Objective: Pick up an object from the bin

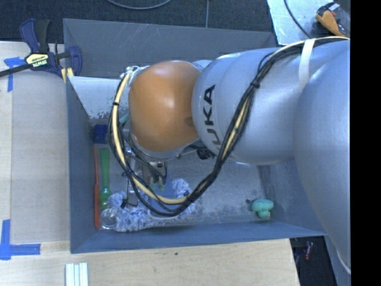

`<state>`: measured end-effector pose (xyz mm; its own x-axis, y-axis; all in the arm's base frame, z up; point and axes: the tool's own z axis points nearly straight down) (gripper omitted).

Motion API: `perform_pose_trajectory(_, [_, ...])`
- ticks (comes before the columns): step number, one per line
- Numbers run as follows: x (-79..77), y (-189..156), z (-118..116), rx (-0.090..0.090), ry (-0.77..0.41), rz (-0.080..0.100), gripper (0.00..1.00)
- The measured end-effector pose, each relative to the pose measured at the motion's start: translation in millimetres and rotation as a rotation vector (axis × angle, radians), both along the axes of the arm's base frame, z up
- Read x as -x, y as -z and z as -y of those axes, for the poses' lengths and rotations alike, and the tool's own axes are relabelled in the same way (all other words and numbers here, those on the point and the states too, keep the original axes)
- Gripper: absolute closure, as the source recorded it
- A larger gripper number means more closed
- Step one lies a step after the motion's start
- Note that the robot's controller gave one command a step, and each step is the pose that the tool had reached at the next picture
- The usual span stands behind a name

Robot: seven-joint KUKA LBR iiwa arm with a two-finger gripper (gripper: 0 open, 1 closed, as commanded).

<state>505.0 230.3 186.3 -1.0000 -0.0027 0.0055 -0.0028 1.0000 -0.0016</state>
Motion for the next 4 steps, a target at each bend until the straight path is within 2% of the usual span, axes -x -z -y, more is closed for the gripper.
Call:
perform_pose_trajectory(1, [-2.1, -5, 1, -0.003, 0.003, 0.008, 0.0])
perform_pose_trajectory(2, [22.0, 64, -2, -0.002, -0.248, 0.001, 0.0])
perform_pose_trajectory(3, [21.5, 63, 12, -0.003, -0.244, 0.007, 0.0])
perform_pose_trajectory(4, [16.5, 87, 37, -0.002, -0.167, 0.002, 0.0])
